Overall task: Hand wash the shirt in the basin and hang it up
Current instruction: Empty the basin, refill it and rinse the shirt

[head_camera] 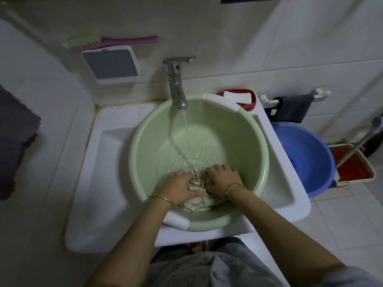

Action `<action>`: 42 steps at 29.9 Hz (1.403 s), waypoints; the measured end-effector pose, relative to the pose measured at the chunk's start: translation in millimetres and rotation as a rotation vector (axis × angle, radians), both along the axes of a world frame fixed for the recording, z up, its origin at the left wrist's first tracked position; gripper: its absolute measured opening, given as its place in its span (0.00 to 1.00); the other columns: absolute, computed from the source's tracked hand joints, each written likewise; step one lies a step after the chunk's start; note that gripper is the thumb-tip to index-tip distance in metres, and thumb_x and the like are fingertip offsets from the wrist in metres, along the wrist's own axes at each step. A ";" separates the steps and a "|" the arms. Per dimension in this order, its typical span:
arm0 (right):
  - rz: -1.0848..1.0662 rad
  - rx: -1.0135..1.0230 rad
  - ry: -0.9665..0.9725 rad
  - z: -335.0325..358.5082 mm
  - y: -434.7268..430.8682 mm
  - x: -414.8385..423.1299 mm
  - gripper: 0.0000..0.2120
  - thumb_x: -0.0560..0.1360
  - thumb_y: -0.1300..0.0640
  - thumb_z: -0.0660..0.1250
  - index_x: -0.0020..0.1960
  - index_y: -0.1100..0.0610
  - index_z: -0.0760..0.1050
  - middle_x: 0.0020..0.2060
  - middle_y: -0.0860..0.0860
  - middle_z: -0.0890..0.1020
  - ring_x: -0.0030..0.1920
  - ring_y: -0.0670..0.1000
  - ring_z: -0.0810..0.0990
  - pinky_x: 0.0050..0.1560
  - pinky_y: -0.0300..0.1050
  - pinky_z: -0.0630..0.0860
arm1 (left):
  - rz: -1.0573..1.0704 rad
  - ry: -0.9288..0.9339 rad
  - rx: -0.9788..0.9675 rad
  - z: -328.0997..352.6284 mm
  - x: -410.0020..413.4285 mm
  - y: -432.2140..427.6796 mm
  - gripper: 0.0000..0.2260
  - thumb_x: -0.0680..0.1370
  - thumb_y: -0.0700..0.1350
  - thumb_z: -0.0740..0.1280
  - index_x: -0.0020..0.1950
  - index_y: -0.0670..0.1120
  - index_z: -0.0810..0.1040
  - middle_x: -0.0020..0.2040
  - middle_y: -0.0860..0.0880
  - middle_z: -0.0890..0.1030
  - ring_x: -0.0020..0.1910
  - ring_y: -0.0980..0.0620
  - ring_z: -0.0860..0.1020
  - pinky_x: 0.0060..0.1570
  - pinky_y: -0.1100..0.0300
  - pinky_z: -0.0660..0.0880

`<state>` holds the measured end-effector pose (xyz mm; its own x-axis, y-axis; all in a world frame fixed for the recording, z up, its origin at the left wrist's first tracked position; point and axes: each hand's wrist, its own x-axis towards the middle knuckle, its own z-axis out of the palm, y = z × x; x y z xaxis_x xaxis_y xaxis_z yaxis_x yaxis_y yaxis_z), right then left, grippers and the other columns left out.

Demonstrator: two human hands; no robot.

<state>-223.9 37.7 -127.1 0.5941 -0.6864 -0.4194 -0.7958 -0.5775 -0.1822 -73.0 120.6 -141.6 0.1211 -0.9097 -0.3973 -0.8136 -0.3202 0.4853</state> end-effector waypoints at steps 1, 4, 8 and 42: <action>0.000 0.001 -0.001 -0.4 0.0 0.0 0.25 0.75 0.45 0.62 0.70 0.51 0.65 0.68 0.52 0.69 0.68 0.56 0.64 0.63 0.52 0.64 | -0.001 0.000 0.002 0.0 0.1 -0.1 0.26 0.71 0.58 0.71 0.66 0.50 0.74 0.61 0.45 0.74 0.63 0.46 0.70 0.60 0.63 0.64; -0.003 0.003 -0.001 -1.1 -0.2 0.2 0.25 0.75 0.44 0.61 0.70 0.51 0.65 0.68 0.52 0.69 0.68 0.56 0.64 0.63 0.52 0.64 | -0.001 0.005 0.002 -0.3 0.2 -0.6 0.26 0.71 0.58 0.71 0.65 0.50 0.74 0.61 0.46 0.74 0.63 0.46 0.70 0.61 0.62 0.64; -0.005 -0.001 -0.003 -1.6 -0.5 0.1 0.25 0.75 0.44 0.62 0.69 0.51 0.65 0.67 0.52 0.69 0.68 0.56 0.64 0.63 0.52 0.64 | -0.001 0.003 0.002 -0.3 0.0 -0.5 0.26 0.71 0.58 0.71 0.66 0.50 0.74 0.62 0.45 0.73 0.63 0.46 0.69 0.61 0.62 0.63; -0.015 0.004 -0.014 -2.2 -0.8 -0.2 0.25 0.75 0.45 0.62 0.69 0.51 0.66 0.67 0.52 0.69 0.67 0.56 0.65 0.62 0.52 0.64 | -0.006 -0.002 0.002 -1.4 0.6 -1.5 0.26 0.71 0.58 0.71 0.66 0.50 0.74 0.61 0.45 0.74 0.62 0.46 0.70 0.60 0.64 0.63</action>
